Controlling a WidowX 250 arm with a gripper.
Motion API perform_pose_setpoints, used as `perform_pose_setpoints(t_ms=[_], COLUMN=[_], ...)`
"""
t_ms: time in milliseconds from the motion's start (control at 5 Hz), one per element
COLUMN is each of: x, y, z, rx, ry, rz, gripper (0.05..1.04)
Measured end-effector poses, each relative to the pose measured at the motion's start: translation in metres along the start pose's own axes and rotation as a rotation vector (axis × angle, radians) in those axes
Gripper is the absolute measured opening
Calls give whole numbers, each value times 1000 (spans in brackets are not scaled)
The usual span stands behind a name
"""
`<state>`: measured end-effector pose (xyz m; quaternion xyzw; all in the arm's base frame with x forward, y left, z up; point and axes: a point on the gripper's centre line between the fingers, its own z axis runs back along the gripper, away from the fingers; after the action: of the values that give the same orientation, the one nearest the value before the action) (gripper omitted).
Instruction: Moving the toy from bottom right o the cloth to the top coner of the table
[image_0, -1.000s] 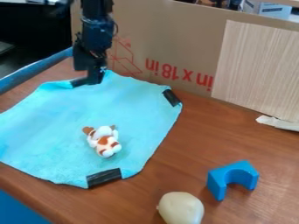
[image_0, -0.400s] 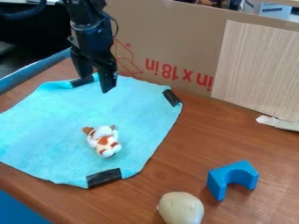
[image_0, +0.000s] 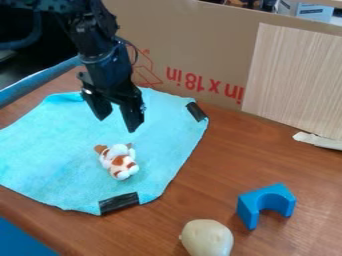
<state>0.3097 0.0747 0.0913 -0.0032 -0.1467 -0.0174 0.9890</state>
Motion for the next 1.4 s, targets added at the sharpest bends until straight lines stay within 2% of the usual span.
perform_pose_setpoints(t_ms=[400,600,800,1000,1200,1400], x=[-24,-34,-35,-32,-32,-32], y=[-24,-26,-23,-24,-26,-25], z=[-13,-18,-19,-13,-7,-10], rx=[-125,-129,-72,-13,3,30], ry=[59,87,97,83,89,91], rz=[211,316,342,320,308,309], gripper=[999,999,999,999,999,999])
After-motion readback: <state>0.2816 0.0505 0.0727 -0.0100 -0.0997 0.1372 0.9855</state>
